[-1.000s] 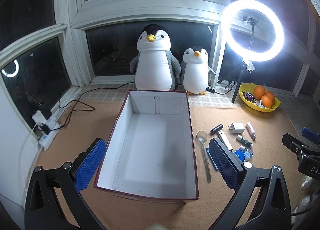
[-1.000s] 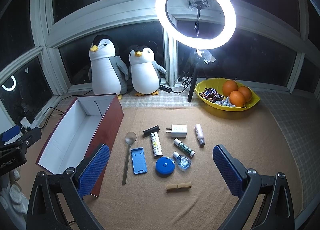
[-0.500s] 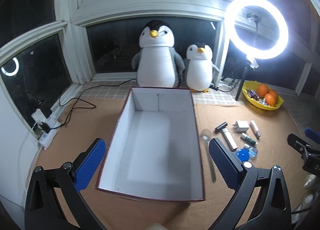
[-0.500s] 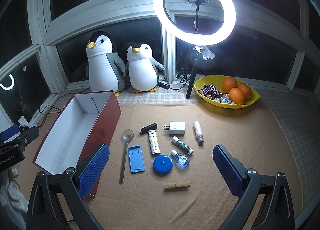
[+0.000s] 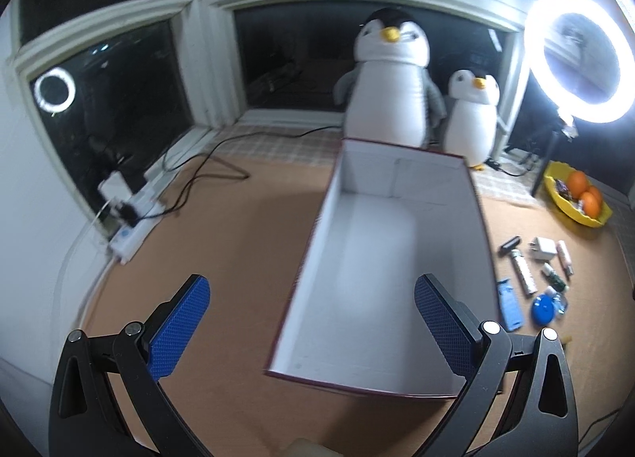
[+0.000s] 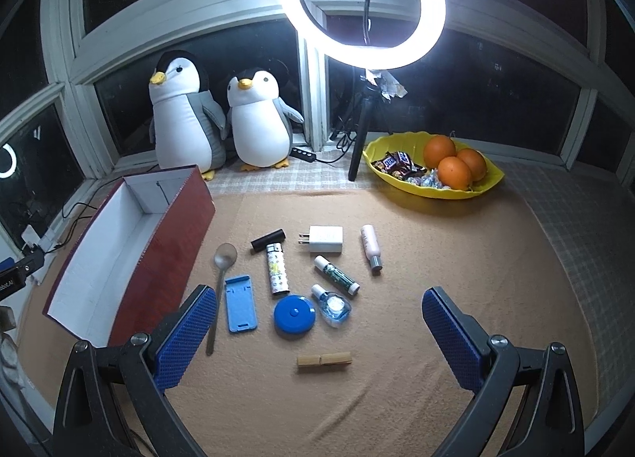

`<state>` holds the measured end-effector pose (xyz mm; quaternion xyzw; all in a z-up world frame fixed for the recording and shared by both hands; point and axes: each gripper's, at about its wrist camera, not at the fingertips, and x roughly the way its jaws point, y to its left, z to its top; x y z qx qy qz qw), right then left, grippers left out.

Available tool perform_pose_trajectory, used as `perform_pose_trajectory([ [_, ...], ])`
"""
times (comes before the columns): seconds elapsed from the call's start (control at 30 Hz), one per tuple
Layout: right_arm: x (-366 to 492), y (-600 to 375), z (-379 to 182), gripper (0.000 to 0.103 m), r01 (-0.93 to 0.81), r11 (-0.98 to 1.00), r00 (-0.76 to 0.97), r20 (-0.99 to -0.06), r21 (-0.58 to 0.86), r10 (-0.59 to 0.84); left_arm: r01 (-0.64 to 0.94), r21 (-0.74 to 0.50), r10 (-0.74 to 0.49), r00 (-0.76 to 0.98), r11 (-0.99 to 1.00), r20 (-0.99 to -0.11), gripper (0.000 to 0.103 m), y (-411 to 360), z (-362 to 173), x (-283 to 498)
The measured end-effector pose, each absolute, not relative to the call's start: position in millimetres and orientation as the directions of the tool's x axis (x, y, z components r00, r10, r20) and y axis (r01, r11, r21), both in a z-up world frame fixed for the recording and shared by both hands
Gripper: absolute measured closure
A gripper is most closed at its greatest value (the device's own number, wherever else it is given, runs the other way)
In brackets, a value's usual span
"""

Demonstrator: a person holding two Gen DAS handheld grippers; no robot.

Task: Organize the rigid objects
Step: 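Rest the left tool on the box wall while moving the right tool toward the clothespin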

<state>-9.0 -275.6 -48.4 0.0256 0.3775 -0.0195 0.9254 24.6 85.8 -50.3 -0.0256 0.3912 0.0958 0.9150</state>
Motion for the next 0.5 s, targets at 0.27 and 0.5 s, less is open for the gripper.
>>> perform_pose_trajectory([
  [0.27,-10.3,-298.3,-64.9,0.001,0.107,0.991,0.699,-0.715,0.085,-0.014,-0.266,0.049,0.21,0.621,0.963,-0.755,0.009,109.6,-75.2,33.1],
  [0.5,-11.6,-312.2,-76.7,0.001,0.145,0.989,0.667,-0.74,0.019,-0.084,-0.266,0.048,0.198,0.574,0.963,-0.795,0.023,113.3,-97.0,42.8],
])
